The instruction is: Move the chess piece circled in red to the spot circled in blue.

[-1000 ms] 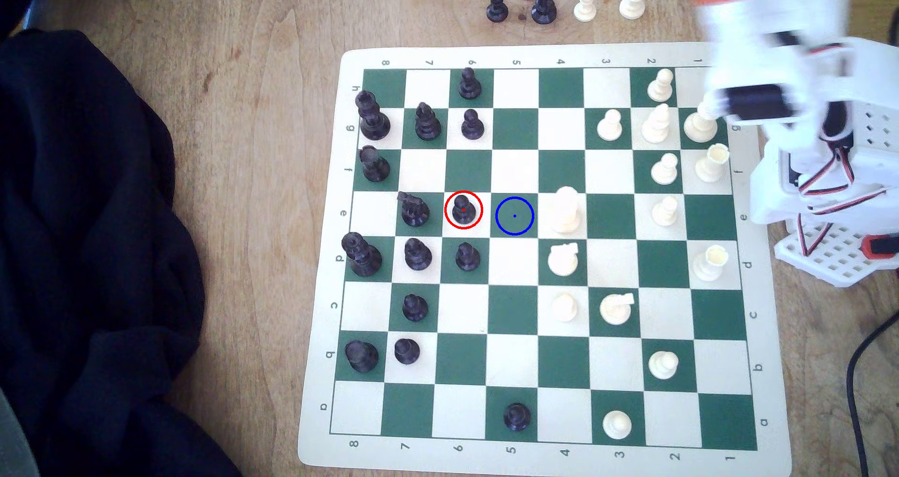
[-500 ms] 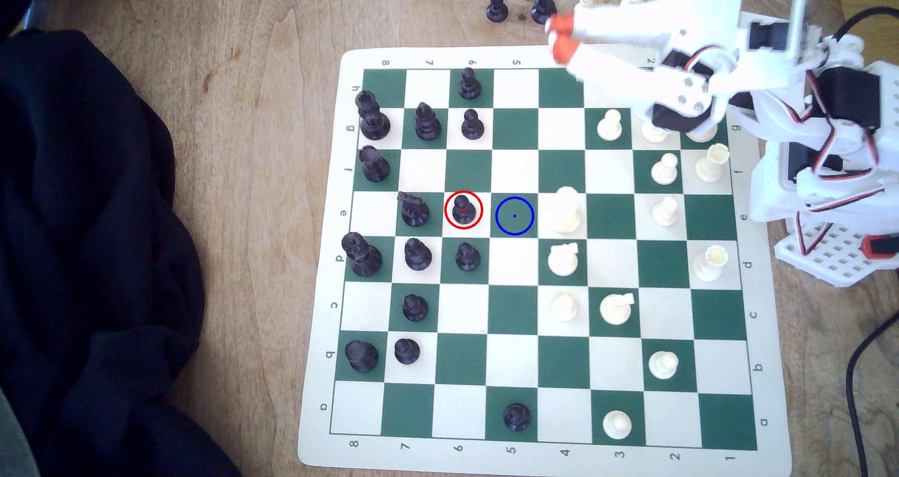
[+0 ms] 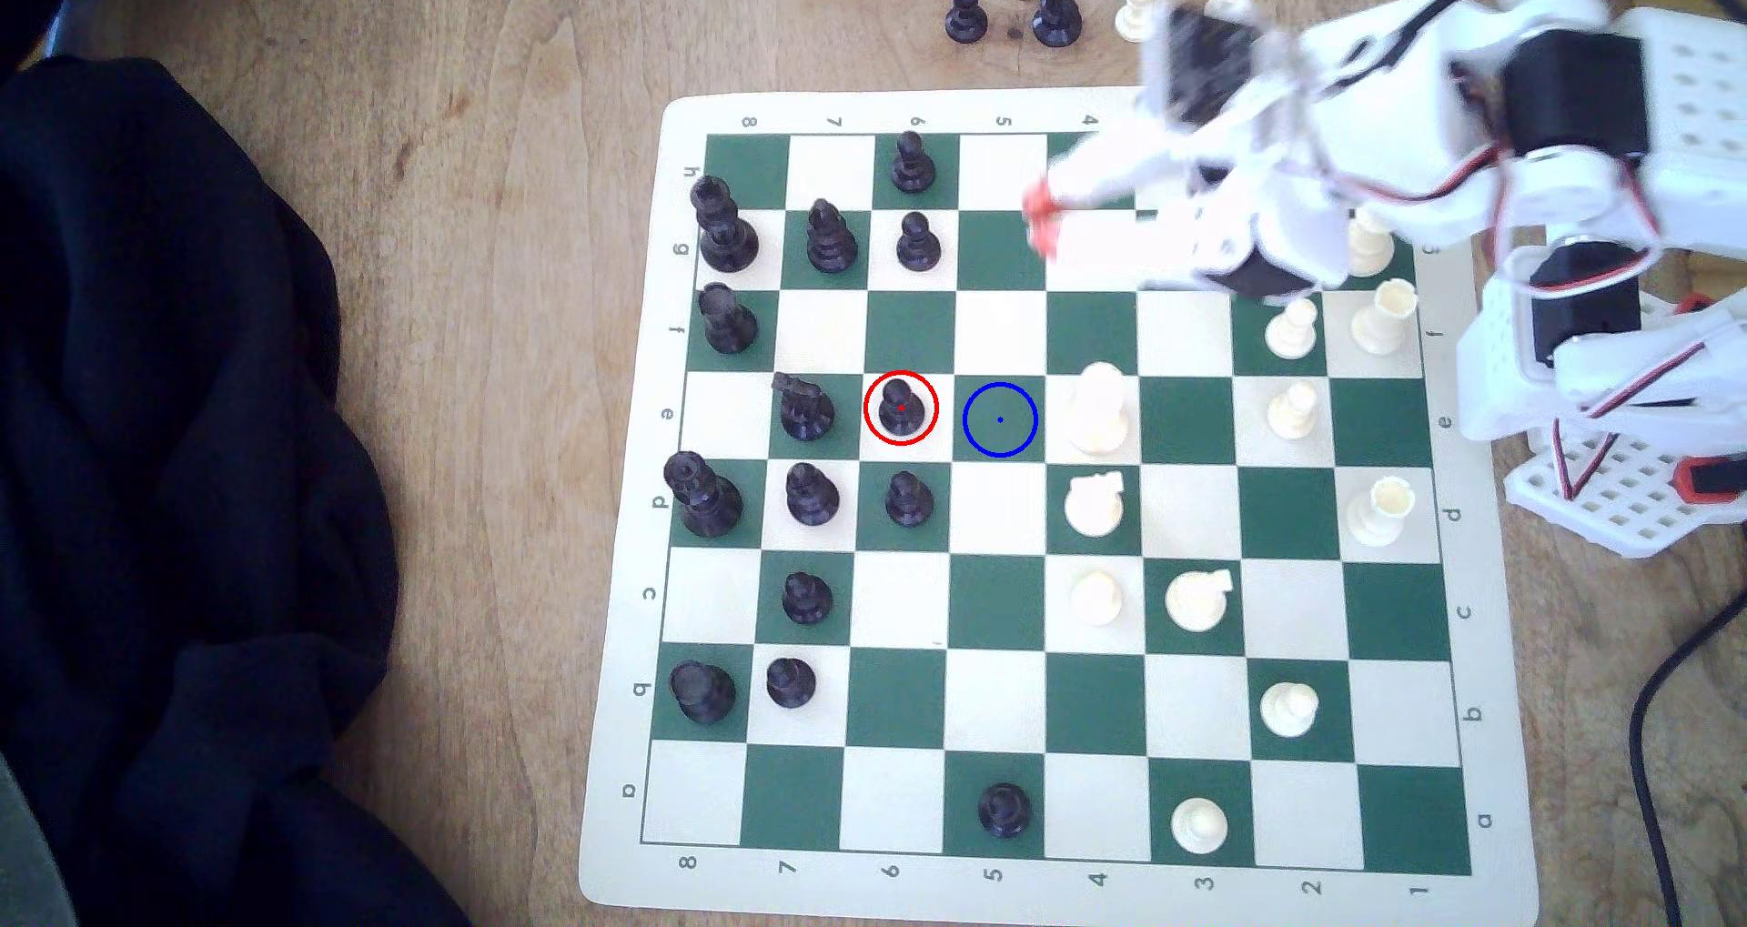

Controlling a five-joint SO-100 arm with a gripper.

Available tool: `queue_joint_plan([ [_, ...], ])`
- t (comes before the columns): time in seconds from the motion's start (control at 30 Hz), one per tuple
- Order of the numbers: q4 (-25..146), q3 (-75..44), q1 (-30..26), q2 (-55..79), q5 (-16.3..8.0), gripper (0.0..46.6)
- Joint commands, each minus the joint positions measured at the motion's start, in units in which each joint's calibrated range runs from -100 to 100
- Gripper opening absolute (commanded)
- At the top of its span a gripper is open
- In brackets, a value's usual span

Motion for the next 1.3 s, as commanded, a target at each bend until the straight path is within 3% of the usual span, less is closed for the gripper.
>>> queue_joint_plan([
  [0.0,2.84,-8.95,-0.59,7.11,-0.24,2.7],
  [0.1,3.09,-12.76,-0.51,11.61,-1.81,3.6],
  [0.2,5.95,-21.46,-0.9,20.61,-6.01,4.6],
  [0.33,6.04,-25.45,-2.16,27.4,-7.52,4.6],
  [0.5,7.18,-31.25,-2.39,36.15,-7.96,5.5],
  [0.63,9.07,-37.33,-1.45,42.51,-8.69,10.9],
  [0.8,11.52,-44.67,-0.83,48.88,-10.45,14.3],
  [1.0,10.7,-46.48,-1.06,53.29,-10.45,13.6],
  [1.27,6.28,-46.12,-1.14,56.94,-11.53,16.6],
])
